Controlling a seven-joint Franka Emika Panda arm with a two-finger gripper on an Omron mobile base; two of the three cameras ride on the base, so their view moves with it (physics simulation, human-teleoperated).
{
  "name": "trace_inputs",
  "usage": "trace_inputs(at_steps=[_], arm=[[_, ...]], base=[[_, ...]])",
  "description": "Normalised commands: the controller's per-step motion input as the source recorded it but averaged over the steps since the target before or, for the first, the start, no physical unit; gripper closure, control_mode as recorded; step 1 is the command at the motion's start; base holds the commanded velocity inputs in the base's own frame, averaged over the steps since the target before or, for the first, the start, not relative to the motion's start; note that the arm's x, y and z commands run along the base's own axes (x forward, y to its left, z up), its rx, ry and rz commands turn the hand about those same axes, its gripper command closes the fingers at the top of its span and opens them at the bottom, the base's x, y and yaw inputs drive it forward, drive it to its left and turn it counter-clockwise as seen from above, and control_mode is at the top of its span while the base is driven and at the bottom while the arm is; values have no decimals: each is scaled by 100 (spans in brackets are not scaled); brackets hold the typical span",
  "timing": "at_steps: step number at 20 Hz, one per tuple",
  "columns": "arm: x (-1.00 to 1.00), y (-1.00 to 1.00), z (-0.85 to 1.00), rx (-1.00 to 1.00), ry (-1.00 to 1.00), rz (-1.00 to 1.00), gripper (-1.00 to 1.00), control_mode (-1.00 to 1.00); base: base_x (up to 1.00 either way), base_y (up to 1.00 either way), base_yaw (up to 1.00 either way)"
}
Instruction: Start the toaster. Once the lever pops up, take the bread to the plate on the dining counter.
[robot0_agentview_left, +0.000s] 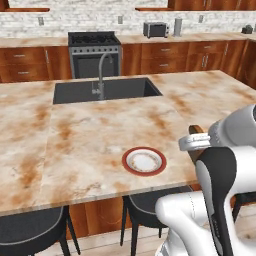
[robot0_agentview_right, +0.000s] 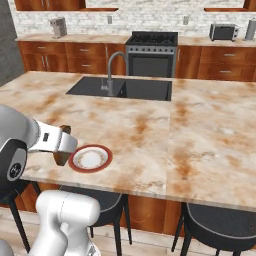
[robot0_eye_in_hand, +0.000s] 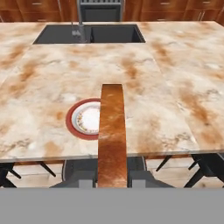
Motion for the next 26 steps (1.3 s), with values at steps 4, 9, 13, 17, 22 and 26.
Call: trace_inputs(at_steps=[4,9,13,17,22,26], arm=[[58,3,-48,0,4,23,100,-100],[65,2,-57,1,5,33,100,-100],[68,6,-60,0,0,19,100,-100],[68,3,-42,1,2,11,100,-100],[63,5,-33,1,10,7,100,-100],[54,0,-30,2,16,3,100,-100]], base=[[0,0,0],[0,0,0],[0,0,0],[0,0,0],[0,0,0],[0,0,0]])
